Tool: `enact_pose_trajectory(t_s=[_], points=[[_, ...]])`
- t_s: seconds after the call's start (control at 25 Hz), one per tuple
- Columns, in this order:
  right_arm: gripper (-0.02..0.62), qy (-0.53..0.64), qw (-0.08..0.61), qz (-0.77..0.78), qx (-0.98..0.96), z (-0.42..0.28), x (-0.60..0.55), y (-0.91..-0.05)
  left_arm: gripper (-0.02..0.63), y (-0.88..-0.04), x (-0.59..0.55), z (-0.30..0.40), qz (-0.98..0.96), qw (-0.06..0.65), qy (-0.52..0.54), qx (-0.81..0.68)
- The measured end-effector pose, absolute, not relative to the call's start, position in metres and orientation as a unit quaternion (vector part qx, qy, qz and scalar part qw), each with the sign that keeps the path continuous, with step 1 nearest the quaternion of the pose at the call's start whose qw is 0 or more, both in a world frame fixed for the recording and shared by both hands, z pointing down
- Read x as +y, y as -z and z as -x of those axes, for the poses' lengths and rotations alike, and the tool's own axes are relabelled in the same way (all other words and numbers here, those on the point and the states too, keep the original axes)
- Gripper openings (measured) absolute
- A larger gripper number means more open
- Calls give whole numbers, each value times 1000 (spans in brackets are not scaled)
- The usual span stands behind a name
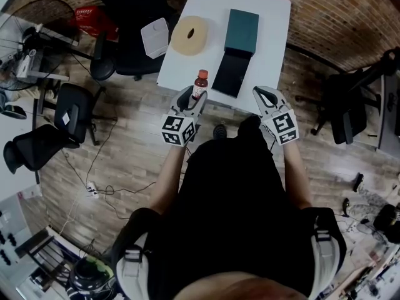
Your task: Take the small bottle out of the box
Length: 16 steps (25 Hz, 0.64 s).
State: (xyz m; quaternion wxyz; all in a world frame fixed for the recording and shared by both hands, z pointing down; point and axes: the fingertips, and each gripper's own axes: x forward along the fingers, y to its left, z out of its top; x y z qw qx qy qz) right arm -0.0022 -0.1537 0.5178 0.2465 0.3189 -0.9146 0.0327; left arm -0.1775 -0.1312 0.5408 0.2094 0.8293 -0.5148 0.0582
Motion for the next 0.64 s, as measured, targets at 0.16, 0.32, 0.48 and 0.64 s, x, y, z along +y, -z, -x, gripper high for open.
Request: enact_pose_trajectory(t_s=[0.16, 0.32, 0.48, 0.64], points=[[-3, -34, 247, -326, -912, 0, -154, -517, 201, -538, -126, 182, -834, 197, -70, -511], [-3, -27, 248, -328, -911, 0, -153, -518, 201, -537, -125, 185, -832, 197, -68, -515], [-3, -30, 245, -326, -913, -2, -151, -516, 201, -535, -124, 179, -832, 197, -67, -515], [-3, -31, 245, -322, -914, -7, -147, -518, 201, -535, -121, 169, -834, 196, -71, -511]])
